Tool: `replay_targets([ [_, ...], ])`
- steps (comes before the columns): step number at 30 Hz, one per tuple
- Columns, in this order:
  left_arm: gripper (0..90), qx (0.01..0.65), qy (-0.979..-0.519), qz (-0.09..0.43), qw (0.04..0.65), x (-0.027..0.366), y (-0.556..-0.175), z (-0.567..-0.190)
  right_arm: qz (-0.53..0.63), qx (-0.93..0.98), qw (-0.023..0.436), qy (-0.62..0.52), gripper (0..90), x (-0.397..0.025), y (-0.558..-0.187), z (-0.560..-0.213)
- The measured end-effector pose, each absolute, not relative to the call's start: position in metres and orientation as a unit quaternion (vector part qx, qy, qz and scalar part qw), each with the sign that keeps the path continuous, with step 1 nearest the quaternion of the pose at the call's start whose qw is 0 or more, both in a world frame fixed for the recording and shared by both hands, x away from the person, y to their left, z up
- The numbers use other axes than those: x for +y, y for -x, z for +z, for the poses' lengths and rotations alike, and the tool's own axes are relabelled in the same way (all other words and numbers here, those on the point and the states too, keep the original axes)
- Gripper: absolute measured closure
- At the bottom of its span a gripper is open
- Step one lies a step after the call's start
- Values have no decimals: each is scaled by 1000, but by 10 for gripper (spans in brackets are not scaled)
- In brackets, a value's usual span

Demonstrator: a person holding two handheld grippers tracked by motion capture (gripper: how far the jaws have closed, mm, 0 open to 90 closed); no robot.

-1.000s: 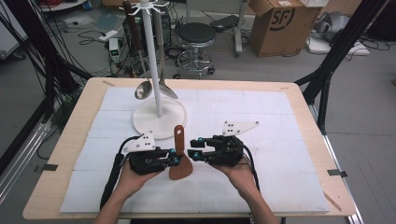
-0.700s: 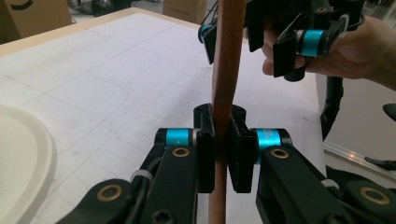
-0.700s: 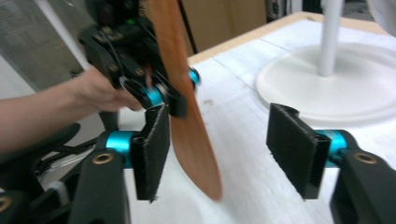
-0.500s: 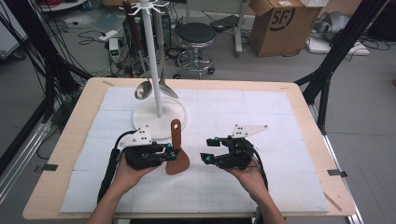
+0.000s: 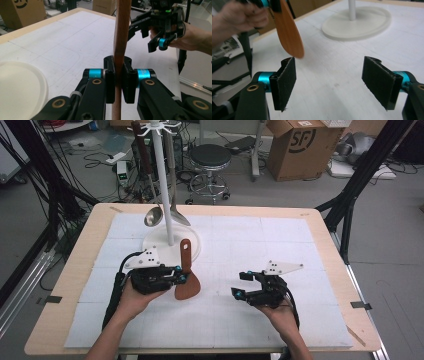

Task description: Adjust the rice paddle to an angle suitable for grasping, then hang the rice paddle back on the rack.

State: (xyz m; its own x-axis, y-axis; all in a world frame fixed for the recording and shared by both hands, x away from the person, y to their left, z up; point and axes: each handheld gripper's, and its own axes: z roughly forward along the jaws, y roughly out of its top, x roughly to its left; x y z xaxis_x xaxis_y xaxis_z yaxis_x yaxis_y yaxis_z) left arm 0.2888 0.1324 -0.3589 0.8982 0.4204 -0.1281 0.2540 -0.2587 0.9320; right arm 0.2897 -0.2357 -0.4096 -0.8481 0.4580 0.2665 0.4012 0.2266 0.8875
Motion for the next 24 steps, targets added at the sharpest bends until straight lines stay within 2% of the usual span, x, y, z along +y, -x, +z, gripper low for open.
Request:
replay_targets([
  [24, 832, 232, -775, 87, 582, 152, -304, -331, 545, 776, 58, -311, 203, -280, -280, -431],
])
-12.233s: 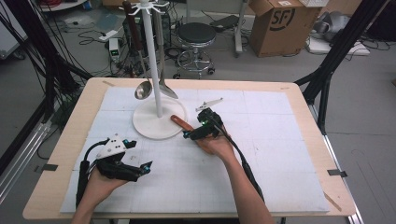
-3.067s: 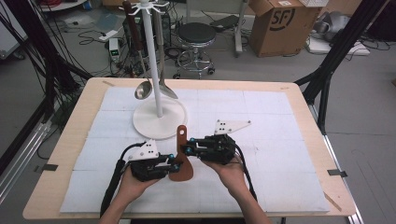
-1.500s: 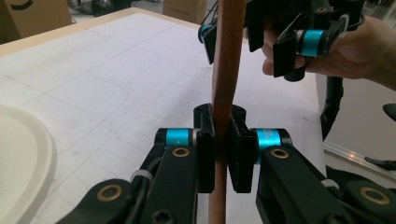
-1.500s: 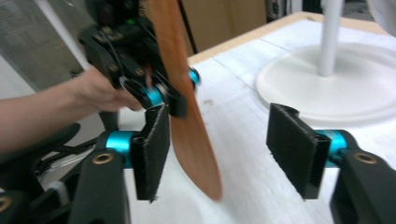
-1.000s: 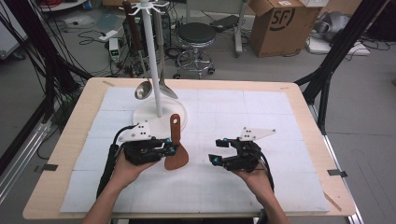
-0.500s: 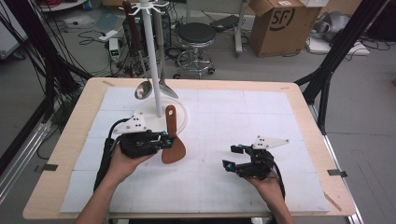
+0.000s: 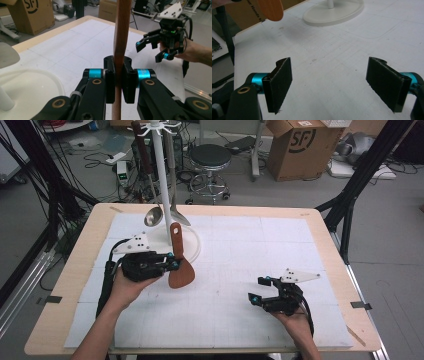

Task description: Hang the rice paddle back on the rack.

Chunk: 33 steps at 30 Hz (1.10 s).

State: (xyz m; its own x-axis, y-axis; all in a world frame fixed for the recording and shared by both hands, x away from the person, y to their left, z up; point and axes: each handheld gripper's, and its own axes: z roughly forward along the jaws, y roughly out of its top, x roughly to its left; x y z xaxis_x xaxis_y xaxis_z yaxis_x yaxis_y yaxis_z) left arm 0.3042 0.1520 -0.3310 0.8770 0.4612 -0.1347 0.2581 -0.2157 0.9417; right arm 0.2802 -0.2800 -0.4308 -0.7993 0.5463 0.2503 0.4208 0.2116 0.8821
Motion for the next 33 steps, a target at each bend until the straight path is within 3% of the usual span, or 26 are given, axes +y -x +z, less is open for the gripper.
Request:
replay_targets([
  [33, 834, 231, -773, 96, 583, 160, -352, -258, 530, 777, 79, -331, 124, -289, -276, -433],
])
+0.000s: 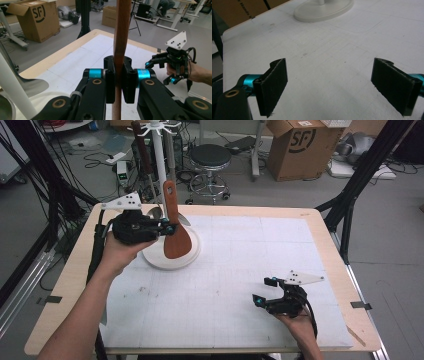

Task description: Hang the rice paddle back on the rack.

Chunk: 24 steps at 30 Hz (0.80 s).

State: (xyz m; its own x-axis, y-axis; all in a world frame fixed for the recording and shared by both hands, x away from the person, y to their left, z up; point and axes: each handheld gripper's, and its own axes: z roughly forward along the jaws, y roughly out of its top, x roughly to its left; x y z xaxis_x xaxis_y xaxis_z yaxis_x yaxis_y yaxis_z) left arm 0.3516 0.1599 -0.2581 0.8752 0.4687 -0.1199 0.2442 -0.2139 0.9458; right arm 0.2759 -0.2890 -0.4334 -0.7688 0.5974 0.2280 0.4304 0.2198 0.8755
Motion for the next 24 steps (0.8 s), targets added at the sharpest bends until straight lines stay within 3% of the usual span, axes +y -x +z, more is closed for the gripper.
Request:
replay_targets([
  [24, 834, 244, -770, 107, 580, 166, -385, -206, 523, 781, 84, -330, 102, -289, -275, -434],
])
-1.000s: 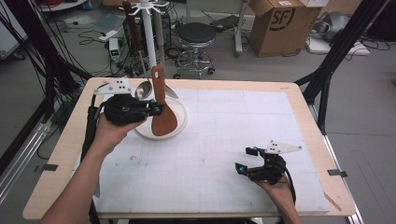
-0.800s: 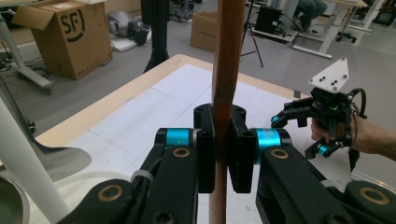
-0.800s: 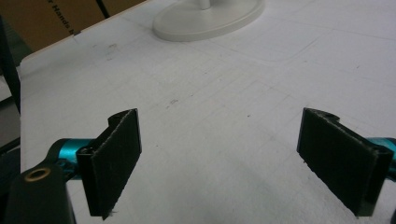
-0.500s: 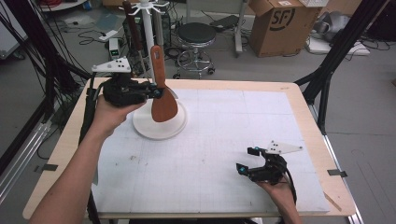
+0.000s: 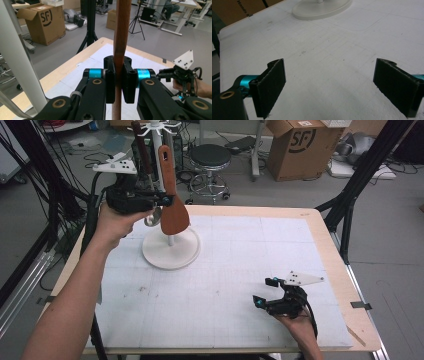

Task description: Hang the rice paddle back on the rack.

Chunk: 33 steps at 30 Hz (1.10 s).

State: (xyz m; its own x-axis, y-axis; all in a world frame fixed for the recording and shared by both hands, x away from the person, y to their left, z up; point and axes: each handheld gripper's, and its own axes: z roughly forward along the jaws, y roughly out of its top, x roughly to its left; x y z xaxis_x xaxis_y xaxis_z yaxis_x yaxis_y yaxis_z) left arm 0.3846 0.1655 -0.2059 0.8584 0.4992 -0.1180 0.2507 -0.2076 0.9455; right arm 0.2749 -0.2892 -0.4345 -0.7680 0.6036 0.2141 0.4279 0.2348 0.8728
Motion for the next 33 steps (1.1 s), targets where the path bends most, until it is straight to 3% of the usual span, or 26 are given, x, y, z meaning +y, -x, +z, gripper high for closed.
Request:
replay_targets([
  [14, 834, 254, -765, 105, 583, 168, -398, -183, 526, 780, 87, -328, 94, -288, -273, -432],
  [21, 834, 268, -762, 103, 581, 170, -406, -185, 527, 778, 90, -329, 78, -290, -273, -432],
  [24, 834, 272, -761, 104, 580, 170, -409, -187, 522, 777, 93, -338, 11, -289, -273, -432],
  [33, 834, 288, -757, 105, 578, 171, -416, -190, 522, 777, 90, -339, 11, -289, -273, -433],
])
